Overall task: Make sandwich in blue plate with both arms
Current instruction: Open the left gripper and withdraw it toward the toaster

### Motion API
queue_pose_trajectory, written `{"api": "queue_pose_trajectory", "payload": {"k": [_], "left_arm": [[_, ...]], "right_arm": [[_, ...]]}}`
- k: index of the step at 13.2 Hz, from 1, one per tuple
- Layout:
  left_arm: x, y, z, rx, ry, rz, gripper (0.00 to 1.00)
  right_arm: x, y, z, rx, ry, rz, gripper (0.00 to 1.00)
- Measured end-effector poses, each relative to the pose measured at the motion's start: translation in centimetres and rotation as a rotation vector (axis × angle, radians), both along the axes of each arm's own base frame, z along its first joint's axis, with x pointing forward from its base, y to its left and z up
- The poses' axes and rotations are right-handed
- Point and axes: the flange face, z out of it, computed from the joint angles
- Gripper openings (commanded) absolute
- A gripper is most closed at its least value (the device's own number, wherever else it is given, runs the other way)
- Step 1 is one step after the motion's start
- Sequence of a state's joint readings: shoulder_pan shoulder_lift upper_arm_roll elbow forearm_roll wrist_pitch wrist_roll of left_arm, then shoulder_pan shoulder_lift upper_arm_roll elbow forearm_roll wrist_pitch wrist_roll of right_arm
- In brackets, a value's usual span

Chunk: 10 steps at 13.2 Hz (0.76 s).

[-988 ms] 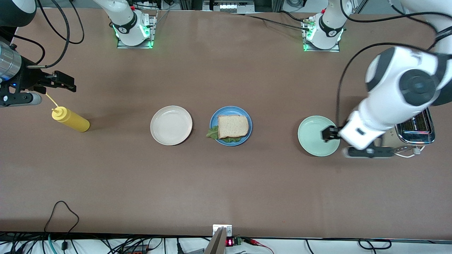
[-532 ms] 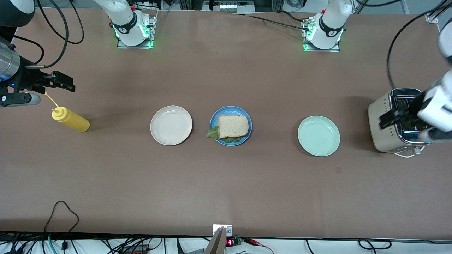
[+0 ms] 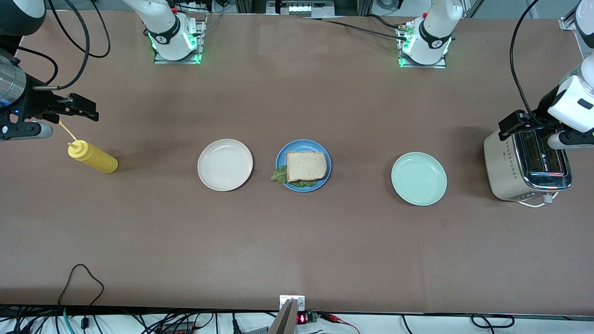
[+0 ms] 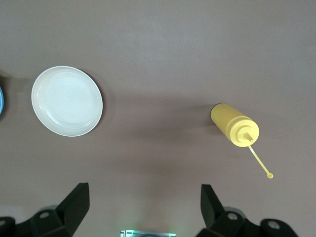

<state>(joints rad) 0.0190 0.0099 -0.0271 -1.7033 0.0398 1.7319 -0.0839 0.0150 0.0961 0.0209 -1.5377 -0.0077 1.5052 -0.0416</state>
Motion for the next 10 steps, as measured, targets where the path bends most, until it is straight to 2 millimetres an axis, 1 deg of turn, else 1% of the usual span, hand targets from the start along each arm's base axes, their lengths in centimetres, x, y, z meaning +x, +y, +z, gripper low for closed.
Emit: {"api": "queue_pose_trajectory", "payload": {"k": [2,4,7,10], "left_arm": [[-1.1,0.0,0.0,0.001,0.052,0.002,1.00],[-1.9,0.1,0.5,0.002,0.069,0.000,1.00],[-3.0,1.6,1.1,0.001,0.063,0.001,1.00],[-3.5,1.9,1.5,0.002,0.057,0.007,1.00]], "right_arm": [[0.0,0.0,0.0,0.000,0.000,0.000,1.00],[0.0,0.0,0.0,0.000,0.000,0.000,1.00],[0.0,0.0,0.0,0.000,0.000,-0.001,1.00],[0.0,0.0,0.0,0.000,0.000,-0.001,1.00]]}}
